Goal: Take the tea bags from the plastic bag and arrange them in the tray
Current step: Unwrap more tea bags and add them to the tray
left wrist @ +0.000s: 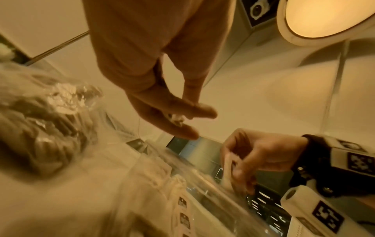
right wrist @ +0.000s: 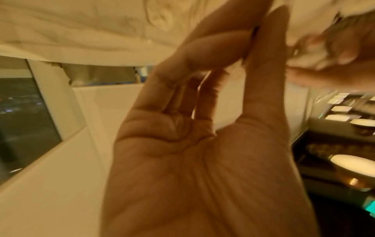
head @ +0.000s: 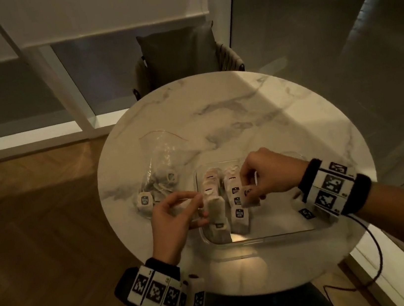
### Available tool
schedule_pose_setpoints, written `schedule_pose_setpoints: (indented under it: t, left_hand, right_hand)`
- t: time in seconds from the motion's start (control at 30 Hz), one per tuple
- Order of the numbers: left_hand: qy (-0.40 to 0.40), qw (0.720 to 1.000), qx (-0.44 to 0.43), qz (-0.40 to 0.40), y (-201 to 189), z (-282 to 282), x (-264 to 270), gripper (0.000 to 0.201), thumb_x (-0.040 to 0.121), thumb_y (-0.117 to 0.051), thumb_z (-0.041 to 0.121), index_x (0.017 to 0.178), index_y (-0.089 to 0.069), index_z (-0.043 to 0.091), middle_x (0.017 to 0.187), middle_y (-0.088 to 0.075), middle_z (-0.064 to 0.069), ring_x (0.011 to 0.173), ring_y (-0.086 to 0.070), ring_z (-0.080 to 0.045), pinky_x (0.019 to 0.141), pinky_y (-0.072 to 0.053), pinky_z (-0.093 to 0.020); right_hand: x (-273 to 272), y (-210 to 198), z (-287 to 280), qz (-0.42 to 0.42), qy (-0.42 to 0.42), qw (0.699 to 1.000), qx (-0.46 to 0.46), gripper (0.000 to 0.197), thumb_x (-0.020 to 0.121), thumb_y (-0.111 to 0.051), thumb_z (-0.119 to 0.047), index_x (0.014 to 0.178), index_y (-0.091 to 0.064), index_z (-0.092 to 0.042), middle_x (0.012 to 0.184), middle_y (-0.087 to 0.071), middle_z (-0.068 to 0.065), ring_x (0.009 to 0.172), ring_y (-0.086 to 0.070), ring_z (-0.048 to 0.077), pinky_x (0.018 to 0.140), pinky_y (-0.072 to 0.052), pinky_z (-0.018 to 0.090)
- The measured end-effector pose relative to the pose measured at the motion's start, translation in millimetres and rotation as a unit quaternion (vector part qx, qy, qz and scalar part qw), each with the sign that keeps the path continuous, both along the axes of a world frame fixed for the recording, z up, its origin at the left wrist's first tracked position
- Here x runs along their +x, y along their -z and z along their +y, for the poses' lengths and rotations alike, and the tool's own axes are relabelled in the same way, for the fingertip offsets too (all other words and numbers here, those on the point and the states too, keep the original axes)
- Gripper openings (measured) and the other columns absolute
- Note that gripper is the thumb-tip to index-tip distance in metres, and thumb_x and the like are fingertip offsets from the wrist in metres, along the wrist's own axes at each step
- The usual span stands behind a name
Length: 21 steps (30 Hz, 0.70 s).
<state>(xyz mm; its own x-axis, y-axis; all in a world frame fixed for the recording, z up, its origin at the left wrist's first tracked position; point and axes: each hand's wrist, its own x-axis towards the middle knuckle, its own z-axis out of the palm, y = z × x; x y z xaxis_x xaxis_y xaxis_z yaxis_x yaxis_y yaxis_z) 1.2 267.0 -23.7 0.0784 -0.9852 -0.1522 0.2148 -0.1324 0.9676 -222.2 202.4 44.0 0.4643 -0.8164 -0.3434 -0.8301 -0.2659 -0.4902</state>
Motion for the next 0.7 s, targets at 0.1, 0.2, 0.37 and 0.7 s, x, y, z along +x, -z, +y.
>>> schedule_pose_setpoints:
  t: [0.1,0.2,0.37,0.7]
  left_hand:
    - [-0.009,0.999,-0.012,-0.037,6,-2,5,0.011,0.081,-0.076,0.006,0.091,-0.073,0.003,0.089,-0.072,-0.015,0.067,-0.071,-0.03,0.06,-0.058,-0.033]
    - [-0.011,0.998,-0.019,-0.063,9,-3,5,0.011,0.079,-0.077,0.004,0.09,-0.074,0.004,0.09,-0.072,-0.013,0.065,-0.07,-0.03,0.057,-0.057,-0.031]
    - [0.026,0.995,-0.039,-0.085,13,3,4,0.006,0.081,-0.076,0.003,0.084,-0.073,0.007,0.085,-0.07,-0.011,0.073,-0.07,-0.024,0.054,-0.056,-0.029]
    - [0.059,0.995,-0.018,-0.076,13,16,13,0.003,0.085,-0.072,0.005,0.088,-0.072,0.004,0.076,-0.07,-0.008,0.064,-0.067,-0.03,0.057,-0.056,-0.032]
  right_hand:
    - [5,17,-9,0.069,-0.074,0.989,0.108,0.028,0.07,-0.087,-0.02,0.061,-0.061,-0.026,0.052,-0.063,-0.014,0.053,-0.063,0.002,0.072,-0.06,0.034]
    - [17,35,-13,0.103,-0.129,0.974,0.158,0.026,0.071,-0.086,-0.019,0.065,-0.061,-0.02,0.057,-0.06,-0.013,0.052,-0.056,0.001,0.063,-0.053,0.021]
    - [36,53,-22,0.174,-0.215,0.95,0.144,0.023,0.074,-0.084,-0.026,0.076,-0.063,-0.018,0.06,-0.051,-0.015,0.053,-0.048,-0.001,0.05,-0.037,0.007]
    - [43,47,-26,0.213,-0.229,0.95,0.016,0.035,0.074,-0.079,-0.047,0.076,-0.061,-0.018,0.07,-0.061,-0.006,0.067,-0.058,0.013,0.062,-0.051,0.03]
